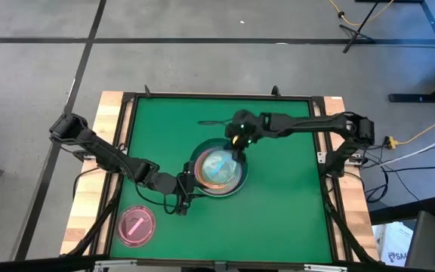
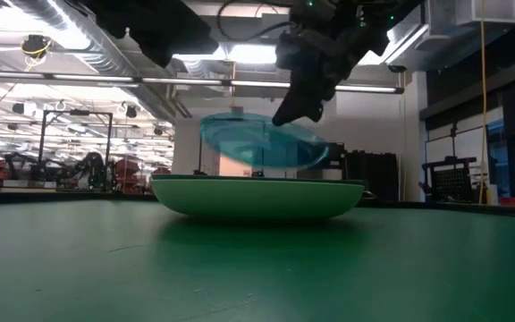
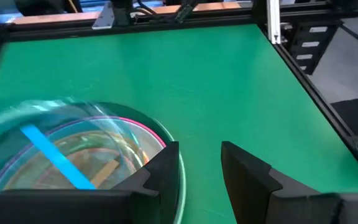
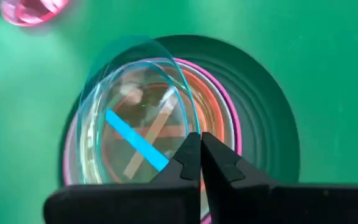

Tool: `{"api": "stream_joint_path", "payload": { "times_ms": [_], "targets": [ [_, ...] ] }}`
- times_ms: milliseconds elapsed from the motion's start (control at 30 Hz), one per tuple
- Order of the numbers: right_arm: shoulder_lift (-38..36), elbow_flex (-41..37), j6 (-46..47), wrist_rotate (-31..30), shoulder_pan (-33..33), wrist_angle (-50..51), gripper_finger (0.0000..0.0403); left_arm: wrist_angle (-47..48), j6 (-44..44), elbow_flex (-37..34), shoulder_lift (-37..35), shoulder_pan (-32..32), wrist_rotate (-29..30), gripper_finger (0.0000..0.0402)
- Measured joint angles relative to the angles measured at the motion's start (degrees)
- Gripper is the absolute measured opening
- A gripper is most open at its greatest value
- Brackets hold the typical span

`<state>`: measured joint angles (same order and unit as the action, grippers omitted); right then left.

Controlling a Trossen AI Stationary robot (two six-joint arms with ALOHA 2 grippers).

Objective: Stack plastic plates
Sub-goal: Stack the blue transparent plate on top of the orange transparent plate, then stack the pink transparent plate on top of the blue transparent plate

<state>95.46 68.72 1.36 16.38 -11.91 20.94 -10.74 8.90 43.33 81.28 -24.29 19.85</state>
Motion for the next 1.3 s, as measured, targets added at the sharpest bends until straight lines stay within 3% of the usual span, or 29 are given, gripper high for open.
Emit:
{"api": "stream_joint_path", "payload": {
  "times_ms": [200,467,933,1133,1300],
  "targets": [
    [3.6,-0.3,-0.2,-6.4,4.7,-4.7,0.0,0.0,0.0,0.0,0.0,-0.1,0.6,0.0114],
    [5.8,-0.3,0.0,-12.2,4.7,-4.7,0.0004,0.0,0.2,0.0,0.0,-0.6,0.5,0.0114],
    [3.7,-0.2,-3.2,-10.9,5.6,-1.9,0.0149,0.0,0.0,0.0,0.0,-0.3,0.5,0.0114],
    [0.6,-0.2,-4.3,-13.2,10.6,2.9,0.016,-0.4,0.0,0.0,0.0,-0.3,0.5,0.0114],
    [-1.4,-4.8,-4.8,-15.4,17.1,-0.2,0.016,-0.4,0.0,0.0,0.0,-0.3,0.5,0.0114]
  ]
}}
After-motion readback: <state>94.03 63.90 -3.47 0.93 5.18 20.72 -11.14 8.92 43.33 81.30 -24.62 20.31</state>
